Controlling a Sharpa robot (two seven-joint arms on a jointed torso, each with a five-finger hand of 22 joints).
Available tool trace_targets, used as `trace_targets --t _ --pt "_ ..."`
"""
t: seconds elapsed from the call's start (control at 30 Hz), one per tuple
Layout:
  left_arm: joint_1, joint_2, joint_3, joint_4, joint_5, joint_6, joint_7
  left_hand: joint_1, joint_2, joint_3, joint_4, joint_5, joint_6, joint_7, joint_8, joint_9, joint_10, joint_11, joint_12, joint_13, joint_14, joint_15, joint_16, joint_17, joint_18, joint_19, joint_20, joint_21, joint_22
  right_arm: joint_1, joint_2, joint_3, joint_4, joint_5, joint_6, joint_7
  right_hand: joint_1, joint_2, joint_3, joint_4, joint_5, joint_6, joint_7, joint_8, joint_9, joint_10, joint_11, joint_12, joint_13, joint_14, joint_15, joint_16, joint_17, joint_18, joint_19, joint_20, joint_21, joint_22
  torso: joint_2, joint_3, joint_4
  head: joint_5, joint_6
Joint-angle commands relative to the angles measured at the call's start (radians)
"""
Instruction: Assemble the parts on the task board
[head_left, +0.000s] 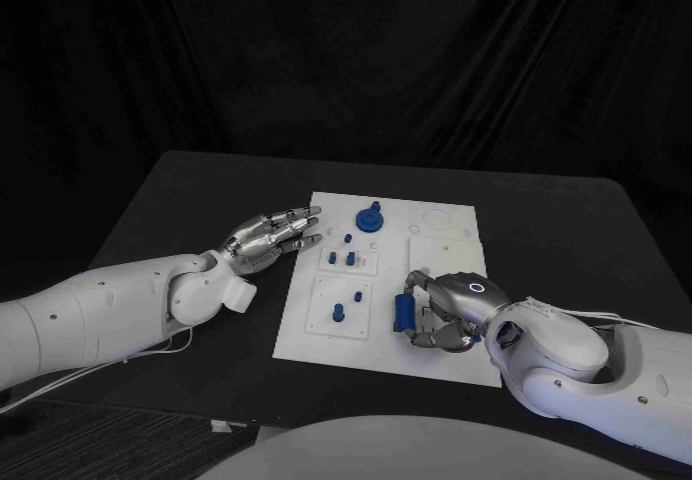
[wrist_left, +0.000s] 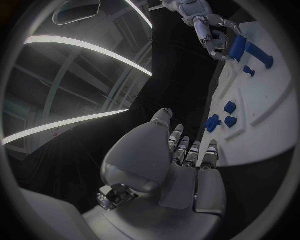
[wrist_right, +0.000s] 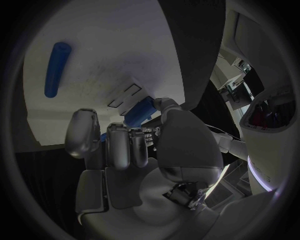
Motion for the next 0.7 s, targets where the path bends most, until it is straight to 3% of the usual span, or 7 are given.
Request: trace_targets --t 0.03,0.1,0.17,0.27,0.53,0.7 --pt "-0.002 0.002 0.001 0.0 0.005 0.016 0.008 -0.005 -0.005 0.006 0.002 0.001 0.001 0.004 0.005 0.001 -0.001 0.005 -0.002 -0.001 -0.001 0.003 0.005 0.0 0.019 -0.001 0.006 0.003 0.001 -0.001 0.001 0.0 0.0 0.0 0.025 -0.018 0.017 -0.008 -0.022 0.001 -0.107 -0.025 0.008 -0.009 -0.029 0.107 0.011 0.004 0.263 0.05 0.011 -0.007 0.01 0.02 -0.004 0.007 -0.007 0.152 0.0 -0.0001 0.0005 0.0 0.0" --pt "-0.002 0.003 0.001 0.0 0.005 0.017 0.007 -0.005 -0.005 0.006 0.002 0.001 0.001 0.004 0.005 0.001 -0.001 0.005 -0.002 -0.001 -0.001 0.003 0.005 0.0 0.019 -0.001 0.006 0.003 0.001 -0.001 0.001 0.0 0.0 0.0 0.027 -0.021 0.017 -0.004 -0.044 0.002 -0.24 -0.033 0.01 -0.007 -0.046 0.107 0.014 0.004 0.263 0.049 0.013 -0.008 0.009 0.021 -0.005 0.01 -0.01 0.151 0.001 -0.0002 0.0005 0.0 0.0" --pt "-0.002 0.003 0.001 0.0 0.005 0.017 0.007 -0.005 -0.005 0.006 0.002 0.001 0.001 0.004 0.005 0.001 -0.001 0.005 -0.002 -0.001 -0.001 0.003 0.005 0.0 0.019 -0.001 0.006 0.003 0.001 -0.001 0.001 0.0 0.001 0.0 0.028 -0.023 0.022 -0.004 -0.07 0.004 -0.329 -0.04 0.013 -0.003 -0.065 0.107 0.016 0.004 0.263 0.049 0.016 -0.008 0.01 0.021 -0.004 0.012 -0.011 0.151 0.0 -0.0005 0.0002 0.001 0.0" --pt "-0.003 0.003 0.001 0.0 0.005 0.018 0.006 -0.005 -0.005 0.006 0.002 0.001 0.001 0.004 0.005 0.001 -0.001 0.005 -0.002 -0.001 -0.001 0.003 0.005 0.0 0.019 -0.001 0.006 0.003 0.001 -0.001 0.001 0.0 0.002 -0.001 0.029 -0.027 0.022 -0.007 -0.108 0.007 -0.426 -0.048 0.015 0.002 -0.096 0.107 0.019 0.004 0.263 0.049 0.018 -0.009 0.009 0.022 -0.004 0.015 -0.013 0.151 0.0 -0.0003 0.0003 0.001 0.0" --pt "-0.003 0.002 0.001 0.0 0.005 0.019 0.005 -0.007 -0.006 0.007 0.002 0.0 0.001 0.004 0.006 0.001 -0.001 0.006 -0.002 -0.001 -0.001 0.004 0.005 0.0 0.019 -0.001 0.006 0.003 0.0 -0.001 -0.002 0.0 0.006 -0.013 0.034 -0.043 0.009 -0.035 -0.139 0.011 -0.514 -0.047 0.018 0.018 -0.13 0.107 0.021 0.004 0.263 0.05 0.02 -0.009 0.009 0.022 -0.002 0.017 -0.015 0.151 0.0 -0.0003 0.0002 0.001 0.0" --pt "-0.004 0.001 0.001 0.0 0.005 0.02 0.004 -0.007 -0.006 0.007 0.002 0.0 0.001 0.004 0.006 0.001 -0.001 0.006 -0.002 -0.001 -0.001 0.004 0.005 0.0 0.019 -0.001 0.006 0.003 0.0 -0.001 -0.003 0.0 0.009 -0.02 0.024 -0.048 0.003 -0.055 -0.152 0.013 -0.547 -0.05 0.018 0.022 -0.143 0.107 0.021 0.004 0.263 0.049 0.02 -0.011 0.005 0.022 -0.003 0.017 -0.019 0.15 0.0 -0.0001 -0.0001 0.002 0.0"
